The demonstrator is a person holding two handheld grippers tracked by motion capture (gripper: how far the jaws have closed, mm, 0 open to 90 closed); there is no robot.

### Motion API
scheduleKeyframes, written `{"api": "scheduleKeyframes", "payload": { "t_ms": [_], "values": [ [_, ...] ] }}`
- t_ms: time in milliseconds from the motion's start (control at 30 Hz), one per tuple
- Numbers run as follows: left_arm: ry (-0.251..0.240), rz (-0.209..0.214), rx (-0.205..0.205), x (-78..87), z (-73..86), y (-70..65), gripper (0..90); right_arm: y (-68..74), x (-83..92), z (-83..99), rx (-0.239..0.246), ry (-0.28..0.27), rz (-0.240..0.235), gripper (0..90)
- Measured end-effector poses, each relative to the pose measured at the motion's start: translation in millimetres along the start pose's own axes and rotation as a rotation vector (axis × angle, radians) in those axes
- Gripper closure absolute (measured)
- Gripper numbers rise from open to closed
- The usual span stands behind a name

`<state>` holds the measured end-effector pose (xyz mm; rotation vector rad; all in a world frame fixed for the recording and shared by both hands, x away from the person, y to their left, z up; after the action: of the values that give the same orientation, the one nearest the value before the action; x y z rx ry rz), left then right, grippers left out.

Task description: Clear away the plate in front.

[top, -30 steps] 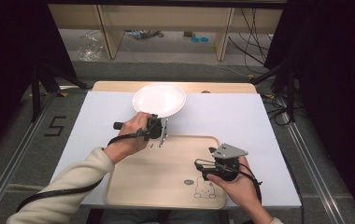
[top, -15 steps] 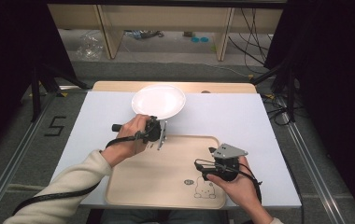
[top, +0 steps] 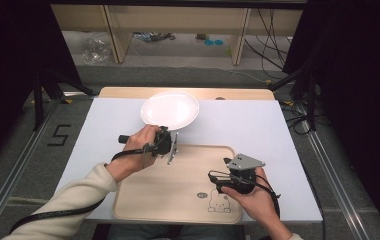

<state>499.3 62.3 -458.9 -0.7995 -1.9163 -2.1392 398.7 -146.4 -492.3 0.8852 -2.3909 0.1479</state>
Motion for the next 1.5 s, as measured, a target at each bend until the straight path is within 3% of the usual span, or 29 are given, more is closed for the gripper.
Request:
{"api": "scheduleKeyframes", "payload": {
  "t_ms": [1500],
  "values": [
    [-0.029,-0.014,-0.008,33.7,-3.4,-9.5,87.3,0.0,-0.1,-0.3,-0.002,0.001,0.004,24.8]
  ]
}}
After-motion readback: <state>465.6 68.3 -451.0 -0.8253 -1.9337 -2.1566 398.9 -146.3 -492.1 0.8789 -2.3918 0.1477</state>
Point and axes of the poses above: each handheld gripper's, and its own axes: x roughly backward along the jaws, z roughly out of its underside, y roughly to its left, the point moved 8 cm from there along -x, roughly forward along the jaws, and after that the axes turned 11 degrees about -x, right-handed, at the moved point
